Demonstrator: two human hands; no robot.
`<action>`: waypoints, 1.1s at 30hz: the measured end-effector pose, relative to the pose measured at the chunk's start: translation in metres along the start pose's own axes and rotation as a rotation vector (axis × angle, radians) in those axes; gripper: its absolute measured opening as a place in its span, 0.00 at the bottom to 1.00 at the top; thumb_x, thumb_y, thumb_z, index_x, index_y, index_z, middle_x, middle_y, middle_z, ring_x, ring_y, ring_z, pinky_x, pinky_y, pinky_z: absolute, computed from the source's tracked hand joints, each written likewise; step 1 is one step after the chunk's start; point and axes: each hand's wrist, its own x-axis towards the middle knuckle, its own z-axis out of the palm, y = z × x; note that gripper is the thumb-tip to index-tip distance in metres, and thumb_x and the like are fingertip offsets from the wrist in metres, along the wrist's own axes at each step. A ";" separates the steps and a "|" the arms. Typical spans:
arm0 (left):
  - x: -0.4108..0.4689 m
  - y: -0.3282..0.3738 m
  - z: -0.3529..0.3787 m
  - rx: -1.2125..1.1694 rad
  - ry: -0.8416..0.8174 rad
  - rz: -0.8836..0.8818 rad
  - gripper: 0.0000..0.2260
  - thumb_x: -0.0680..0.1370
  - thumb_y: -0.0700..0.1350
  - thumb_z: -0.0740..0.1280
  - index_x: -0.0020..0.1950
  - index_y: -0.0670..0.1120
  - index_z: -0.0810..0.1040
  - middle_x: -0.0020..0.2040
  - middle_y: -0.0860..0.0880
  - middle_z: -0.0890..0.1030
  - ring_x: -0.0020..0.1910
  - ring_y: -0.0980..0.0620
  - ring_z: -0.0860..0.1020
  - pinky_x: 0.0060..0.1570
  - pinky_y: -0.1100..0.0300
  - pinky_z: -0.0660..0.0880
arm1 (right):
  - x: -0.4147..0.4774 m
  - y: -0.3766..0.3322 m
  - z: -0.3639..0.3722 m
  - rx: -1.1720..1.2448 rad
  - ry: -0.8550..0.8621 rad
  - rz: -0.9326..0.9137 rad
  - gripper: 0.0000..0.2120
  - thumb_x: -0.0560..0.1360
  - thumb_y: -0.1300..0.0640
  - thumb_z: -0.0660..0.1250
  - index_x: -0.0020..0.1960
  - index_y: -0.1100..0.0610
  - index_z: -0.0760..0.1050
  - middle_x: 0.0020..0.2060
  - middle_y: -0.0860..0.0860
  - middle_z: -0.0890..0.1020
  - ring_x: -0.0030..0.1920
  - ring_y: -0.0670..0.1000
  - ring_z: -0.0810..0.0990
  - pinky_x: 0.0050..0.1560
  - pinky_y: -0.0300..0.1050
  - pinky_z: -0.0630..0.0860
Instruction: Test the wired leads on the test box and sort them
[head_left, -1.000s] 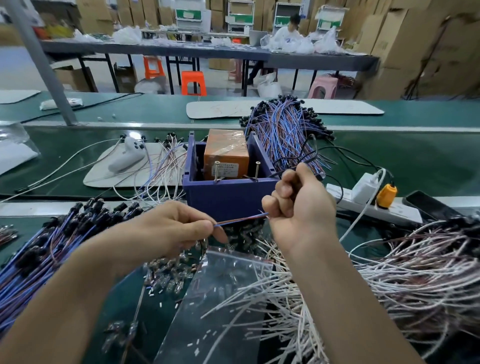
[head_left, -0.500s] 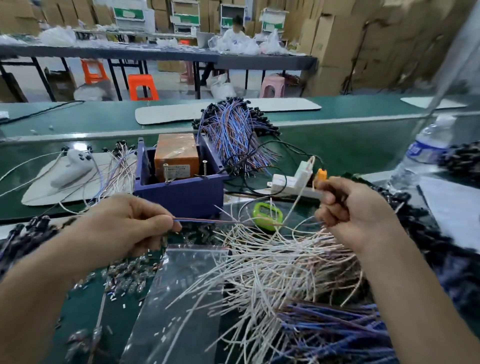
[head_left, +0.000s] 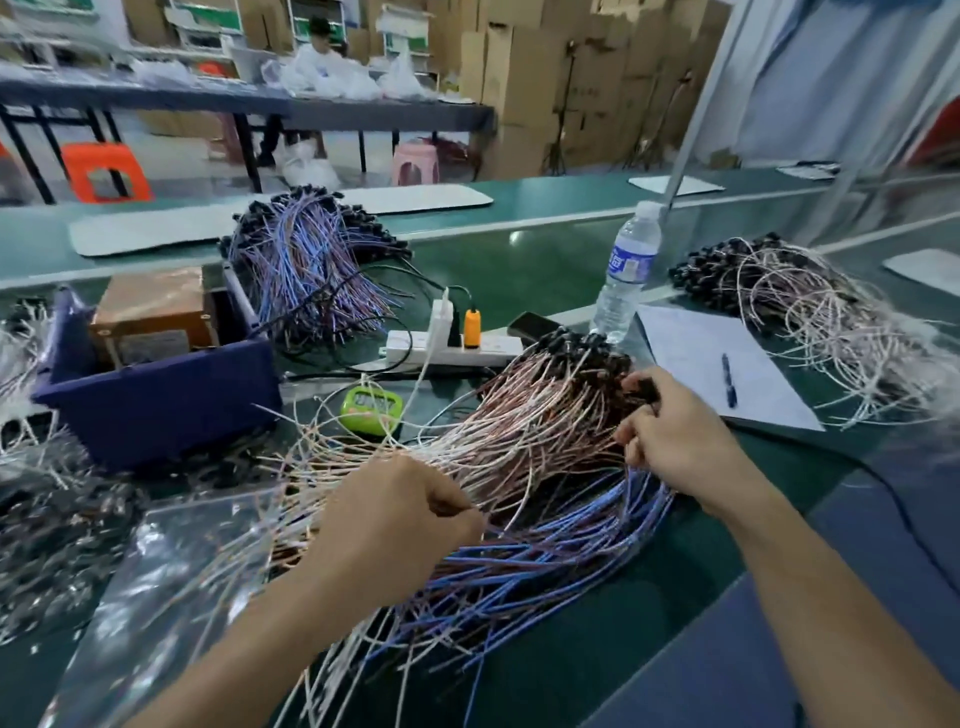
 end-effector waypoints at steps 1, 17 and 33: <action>0.000 0.002 0.006 0.081 0.029 0.019 0.03 0.71 0.65 0.74 0.39 0.73 0.81 0.29 0.68 0.79 0.26 0.61 0.76 0.22 0.68 0.66 | 0.002 0.007 -0.001 -0.062 0.030 -0.003 0.22 0.79 0.67 0.57 0.67 0.47 0.71 0.36 0.52 0.84 0.34 0.52 0.83 0.32 0.45 0.77; -0.023 -0.049 -0.023 -0.104 0.283 -0.123 0.06 0.71 0.55 0.79 0.39 0.66 0.85 0.50 0.68 0.81 0.53 0.70 0.73 0.55 0.57 0.71 | -0.046 -0.030 0.066 -0.177 0.246 -0.359 0.17 0.76 0.66 0.69 0.63 0.54 0.81 0.69 0.50 0.76 0.69 0.51 0.74 0.72 0.41 0.66; -0.133 -0.189 -0.103 0.477 0.743 -0.324 0.06 0.68 0.44 0.71 0.39 0.51 0.88 0.44 0.55 0.87 0.48 0.52 0.79 0.53 0.56 0.75 | -0.144 -0.223 0.291 -0.017 -0.673 -0.682 0.13 0.75 0.62 0.66 0.52 0.49 0.84 0.48 0.51 0.86 0.48 0.53 0.82 0.48 0.45 0.80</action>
